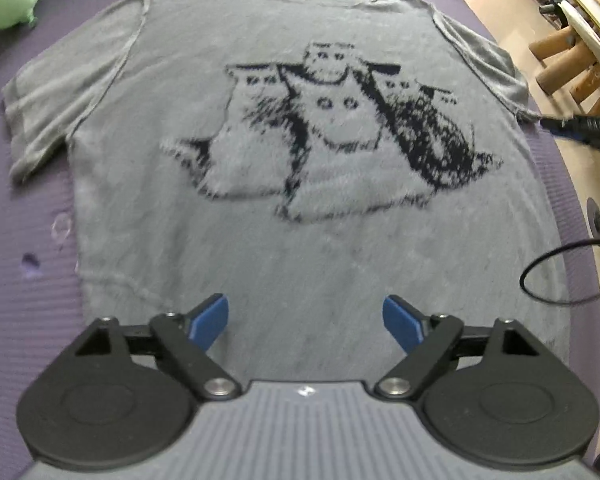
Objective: Fold clothes
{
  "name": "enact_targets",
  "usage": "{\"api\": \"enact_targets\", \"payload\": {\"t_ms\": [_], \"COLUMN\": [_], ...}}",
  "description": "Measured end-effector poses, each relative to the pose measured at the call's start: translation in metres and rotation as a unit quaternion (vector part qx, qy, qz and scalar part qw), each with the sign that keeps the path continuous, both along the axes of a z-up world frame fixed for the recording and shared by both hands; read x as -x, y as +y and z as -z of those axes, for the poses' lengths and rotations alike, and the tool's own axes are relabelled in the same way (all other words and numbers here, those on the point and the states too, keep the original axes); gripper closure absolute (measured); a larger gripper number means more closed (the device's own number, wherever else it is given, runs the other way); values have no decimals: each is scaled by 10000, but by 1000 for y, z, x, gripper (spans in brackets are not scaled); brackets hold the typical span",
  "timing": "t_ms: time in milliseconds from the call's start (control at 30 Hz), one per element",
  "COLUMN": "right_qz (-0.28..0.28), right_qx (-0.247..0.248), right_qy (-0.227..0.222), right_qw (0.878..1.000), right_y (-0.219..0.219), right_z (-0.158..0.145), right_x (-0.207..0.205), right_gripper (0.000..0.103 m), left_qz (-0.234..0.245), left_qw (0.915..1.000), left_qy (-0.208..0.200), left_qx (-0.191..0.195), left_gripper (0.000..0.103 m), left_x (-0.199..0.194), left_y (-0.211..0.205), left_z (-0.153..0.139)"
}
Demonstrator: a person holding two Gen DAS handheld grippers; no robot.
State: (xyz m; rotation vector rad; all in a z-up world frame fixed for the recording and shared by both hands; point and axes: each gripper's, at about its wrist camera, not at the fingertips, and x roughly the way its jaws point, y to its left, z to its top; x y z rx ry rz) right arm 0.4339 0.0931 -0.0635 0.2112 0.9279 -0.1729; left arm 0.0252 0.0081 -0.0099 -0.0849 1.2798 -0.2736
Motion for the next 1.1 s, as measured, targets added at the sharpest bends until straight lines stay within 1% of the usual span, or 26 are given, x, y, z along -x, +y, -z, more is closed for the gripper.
{"api": "enact_targets", "payload": {"t_ms": [133,200,367,500,533,633,667,767,833,933,967,1100], "right_qz": [317,396,397,487,471,321,319,491,650,947,947,824], "right_qx": [25,-69,-203,-346,-369,-202,-95,230,544,834,826,370], "right_qy": [-251,-298,-276,-240,-226,-284,-338,-612,-724,-807,-852,-948], "right_qw": [9992,9987,9986,9979,9980,9989,9989,9967,9938,9887,9884,9914], "right_y": [-28,-37,-38,-38,-37,-29,-25,-21,-19,-19,-21,-23], "right_z": [-1,1,14,29,31,34,33,28,27,31,31,23], "right_x": [-34,-48,-80,-98,-101,-104,-102,-91,-85,-76,-73,-56], "right_gripper": [77,77,80,83,86,103,103,103,103,103,100,89], "left_qz": [1,-43,-122,-218,-244,-309,-317,-226,-233,-228,-209,-189], "left_qw": [9998,9995,9980,9970,9970,9973,9974,9965,9962,9959,9959,9963], "left_qy": [-135,-224,-533,-659,-653,-597,-582,-716,-756,-791,-796,-784], "left_qx": [-134,-215,-307,-340,-323,-281,-283,-370,-373,-383,-389,-312], "left_gripper": [16,16,15,15,15,15,14,14,14,14,14,14], "left_x": [-23,-36,-68,-83,-85,-87,-88,-84,-82,-79,-79,-74], "left_y": [-13,-19,-37,-45,-45,-47,-48,-50,-49,-49,-50,-48], "left_z": [1,1,-3,0,1,6,8,11,13,16,17,18]}}
